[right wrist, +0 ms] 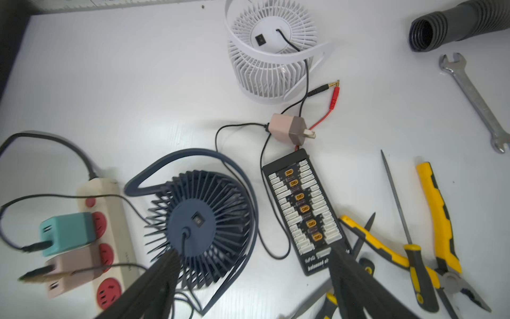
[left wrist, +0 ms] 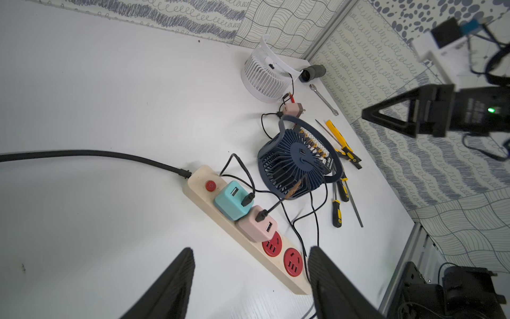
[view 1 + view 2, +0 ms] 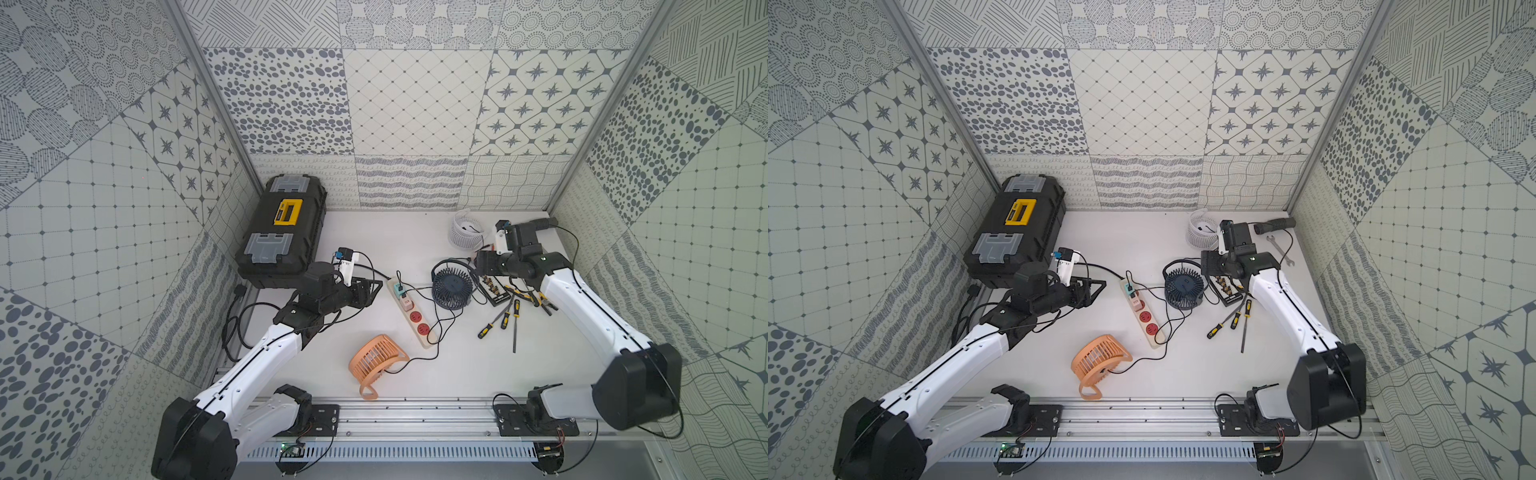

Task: Plug the desk fan into the power strip
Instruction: Pick up the plug from the center of the board.

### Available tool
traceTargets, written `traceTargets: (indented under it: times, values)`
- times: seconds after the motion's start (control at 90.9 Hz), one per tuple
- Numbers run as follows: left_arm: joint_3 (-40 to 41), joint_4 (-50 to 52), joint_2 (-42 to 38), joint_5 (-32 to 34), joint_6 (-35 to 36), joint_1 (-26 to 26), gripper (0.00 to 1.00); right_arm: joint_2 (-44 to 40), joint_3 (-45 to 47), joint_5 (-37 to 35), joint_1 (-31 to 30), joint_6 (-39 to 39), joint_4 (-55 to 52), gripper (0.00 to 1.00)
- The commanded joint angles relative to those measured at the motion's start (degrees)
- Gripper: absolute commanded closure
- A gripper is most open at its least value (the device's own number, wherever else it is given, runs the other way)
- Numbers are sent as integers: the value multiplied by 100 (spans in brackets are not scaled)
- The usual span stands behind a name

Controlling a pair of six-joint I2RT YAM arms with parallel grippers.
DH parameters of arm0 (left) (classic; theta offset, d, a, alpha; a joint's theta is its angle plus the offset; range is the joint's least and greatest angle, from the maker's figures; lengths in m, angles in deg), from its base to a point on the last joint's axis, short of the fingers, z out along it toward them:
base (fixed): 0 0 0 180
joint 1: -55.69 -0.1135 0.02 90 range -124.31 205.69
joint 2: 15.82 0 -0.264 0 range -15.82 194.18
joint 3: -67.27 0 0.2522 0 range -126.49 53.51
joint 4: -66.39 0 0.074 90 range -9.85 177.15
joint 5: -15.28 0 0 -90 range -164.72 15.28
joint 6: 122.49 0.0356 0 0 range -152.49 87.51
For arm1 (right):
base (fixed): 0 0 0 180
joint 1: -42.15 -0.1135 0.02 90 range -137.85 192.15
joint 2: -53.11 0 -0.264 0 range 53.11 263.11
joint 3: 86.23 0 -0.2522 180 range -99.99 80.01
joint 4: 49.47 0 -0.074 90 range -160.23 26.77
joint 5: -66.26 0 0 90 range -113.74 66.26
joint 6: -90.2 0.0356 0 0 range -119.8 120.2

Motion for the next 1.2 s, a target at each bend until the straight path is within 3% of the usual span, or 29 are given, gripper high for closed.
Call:
traceTargets:
  times: [0.0, 0.374, 0.759, 0.891, 1.189]
  values:
    - [-49, 310, -74, -448, 414, 184, 32, 772, -622, 201, 230, -1021, 27, 18]
    - [-4, -1, 264, -582, 388, 493, 31, 2951, -2414, 296, 379, -2920, -621, 20]
    - [-229, -63, 701, -515, 325, 519, 31, 4002, -3170, -43, 379, -3541, -926, 29]
    - [-276, -68, 786, -465, 315, 526, 31, 4212, -3292, -246, 380, -3694, -928, 38]
    - [-617, 132, 992, -154, 236, 538, 32, 4219, -3368, -95, 379, -3645, -877, 72]
